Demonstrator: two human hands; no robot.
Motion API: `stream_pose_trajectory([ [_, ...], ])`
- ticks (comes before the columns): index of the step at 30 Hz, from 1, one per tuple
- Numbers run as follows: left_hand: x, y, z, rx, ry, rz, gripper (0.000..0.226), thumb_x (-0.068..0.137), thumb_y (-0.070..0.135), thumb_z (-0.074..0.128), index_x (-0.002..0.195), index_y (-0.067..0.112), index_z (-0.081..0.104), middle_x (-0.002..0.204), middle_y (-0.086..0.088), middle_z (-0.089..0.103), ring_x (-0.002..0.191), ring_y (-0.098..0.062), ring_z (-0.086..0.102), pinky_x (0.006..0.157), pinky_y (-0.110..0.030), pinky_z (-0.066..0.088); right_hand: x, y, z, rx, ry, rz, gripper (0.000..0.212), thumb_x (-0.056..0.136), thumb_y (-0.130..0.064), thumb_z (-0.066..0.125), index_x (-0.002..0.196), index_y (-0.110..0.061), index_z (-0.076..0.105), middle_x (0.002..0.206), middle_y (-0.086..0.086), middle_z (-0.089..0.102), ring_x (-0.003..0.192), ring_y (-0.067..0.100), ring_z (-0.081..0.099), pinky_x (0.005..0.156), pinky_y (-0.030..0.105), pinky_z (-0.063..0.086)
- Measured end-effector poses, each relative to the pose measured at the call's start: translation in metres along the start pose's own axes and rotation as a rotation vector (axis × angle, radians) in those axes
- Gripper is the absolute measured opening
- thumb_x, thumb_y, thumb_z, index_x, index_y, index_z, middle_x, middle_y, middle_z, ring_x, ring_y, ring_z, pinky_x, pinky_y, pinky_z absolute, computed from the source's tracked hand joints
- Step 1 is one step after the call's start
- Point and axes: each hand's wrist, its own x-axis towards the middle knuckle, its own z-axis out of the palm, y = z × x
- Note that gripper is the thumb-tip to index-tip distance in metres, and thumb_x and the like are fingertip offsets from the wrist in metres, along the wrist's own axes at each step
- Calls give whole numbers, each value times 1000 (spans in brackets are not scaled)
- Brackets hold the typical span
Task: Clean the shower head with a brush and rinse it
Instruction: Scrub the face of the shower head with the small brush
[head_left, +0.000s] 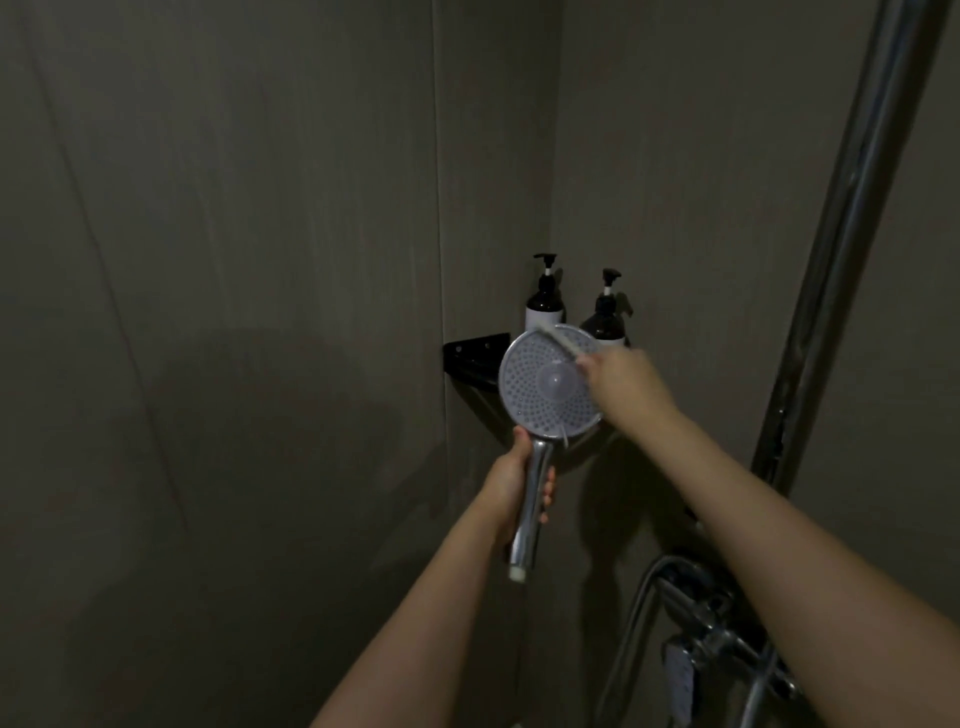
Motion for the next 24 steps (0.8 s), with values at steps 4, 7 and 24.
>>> stream_pose_trajectory([
  [4,4,8,-14,-45,35,15,67,91,66,20,66,12,51,51,1,49,43,-11,45,45,-21,37,18,7,-11,241,258,87,35,99,-17,38,101,6,64,104,24,65,80,25,55,66,28,38],
  [7,12,25,-26,-83,51,67,67,91,66,19,66,13,51,50,1,49,41,-10,45,43,-20,37,30,3,-1,216,208,91,30,97,-11,39,109,1,64,110,20,64,94,32,60,73,32,45],
  [24,122,98,-89,-151,-55,148,71,89,69,13,61,14,48,47,1,45,40,-11,41,43,-21,34,150,-17,73,77,39,247,23,83,-10,67,100,5,68,101,19,68,94,30,64,75,32,51],
])
